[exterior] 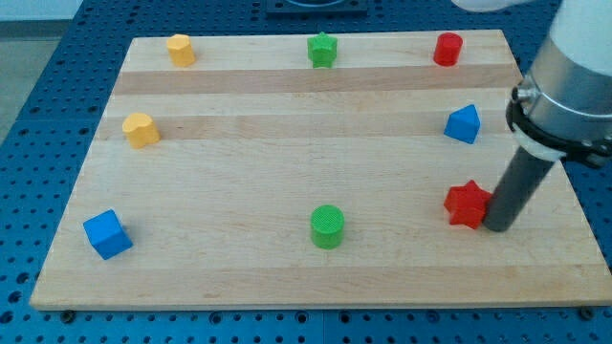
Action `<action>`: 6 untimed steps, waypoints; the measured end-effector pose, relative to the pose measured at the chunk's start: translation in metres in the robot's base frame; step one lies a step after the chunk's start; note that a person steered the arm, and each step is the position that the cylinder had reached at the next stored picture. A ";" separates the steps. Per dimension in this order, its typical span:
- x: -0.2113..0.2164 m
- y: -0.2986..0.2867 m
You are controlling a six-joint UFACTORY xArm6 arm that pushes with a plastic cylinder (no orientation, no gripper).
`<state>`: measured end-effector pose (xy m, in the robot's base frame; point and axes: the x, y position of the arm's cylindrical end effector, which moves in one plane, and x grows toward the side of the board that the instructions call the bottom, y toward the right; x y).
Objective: Push green circle left a bit
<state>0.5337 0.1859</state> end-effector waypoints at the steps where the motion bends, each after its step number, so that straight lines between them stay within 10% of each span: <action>1: -0.012 -0.044; 6: 0.038 -0.222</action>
